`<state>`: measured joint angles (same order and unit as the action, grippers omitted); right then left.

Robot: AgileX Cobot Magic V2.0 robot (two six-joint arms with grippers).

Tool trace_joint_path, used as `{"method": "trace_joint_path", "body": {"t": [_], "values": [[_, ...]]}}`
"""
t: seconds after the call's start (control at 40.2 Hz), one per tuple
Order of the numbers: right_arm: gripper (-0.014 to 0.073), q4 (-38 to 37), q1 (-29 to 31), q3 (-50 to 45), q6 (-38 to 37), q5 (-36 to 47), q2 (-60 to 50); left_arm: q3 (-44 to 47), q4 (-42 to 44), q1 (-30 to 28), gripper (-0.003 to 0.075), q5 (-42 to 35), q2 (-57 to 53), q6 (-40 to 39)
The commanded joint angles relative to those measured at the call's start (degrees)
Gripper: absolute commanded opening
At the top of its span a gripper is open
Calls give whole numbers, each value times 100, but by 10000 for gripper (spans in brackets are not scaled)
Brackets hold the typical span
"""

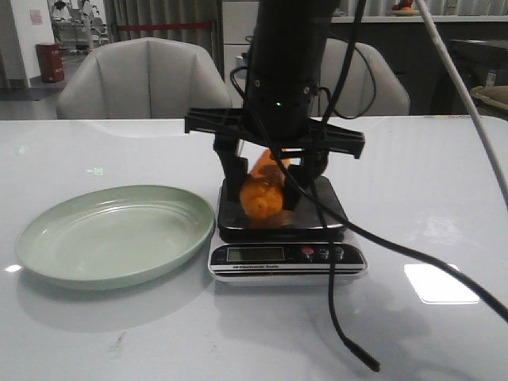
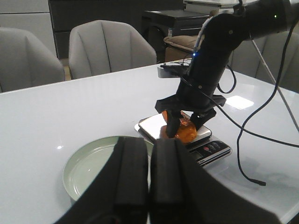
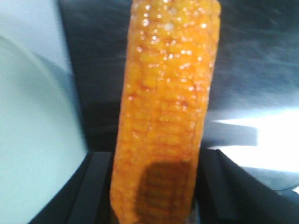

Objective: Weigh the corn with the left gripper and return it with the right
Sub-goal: 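Lower the right gripper onto the corn on the scale and grasp, then carry the corn with the right gripper back over the green plate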

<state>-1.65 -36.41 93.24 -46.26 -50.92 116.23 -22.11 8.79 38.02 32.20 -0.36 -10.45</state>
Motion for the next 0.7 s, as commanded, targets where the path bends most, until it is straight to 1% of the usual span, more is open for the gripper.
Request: {"method": "trace_joint_path", "body": {"t": [0.0,0.249,0.374,0.448,0.672], "values": [[261,-61,-184,418,139,216,-333,-143,24,7,114,-437,52,-24],[261,38,-779,812,286,779,-14,-143,24,7,114,-437,52,-24],[265,165,-989,1038,292,863,312,-143,24,7,114,-437,52,-24],[296,165,-1084,1210,292,849,511,-143,24,7,114,-437,52,-24],[470,165,-1307,1768,292,811,964,-143,24,7,114,-437,52,-24]]}}
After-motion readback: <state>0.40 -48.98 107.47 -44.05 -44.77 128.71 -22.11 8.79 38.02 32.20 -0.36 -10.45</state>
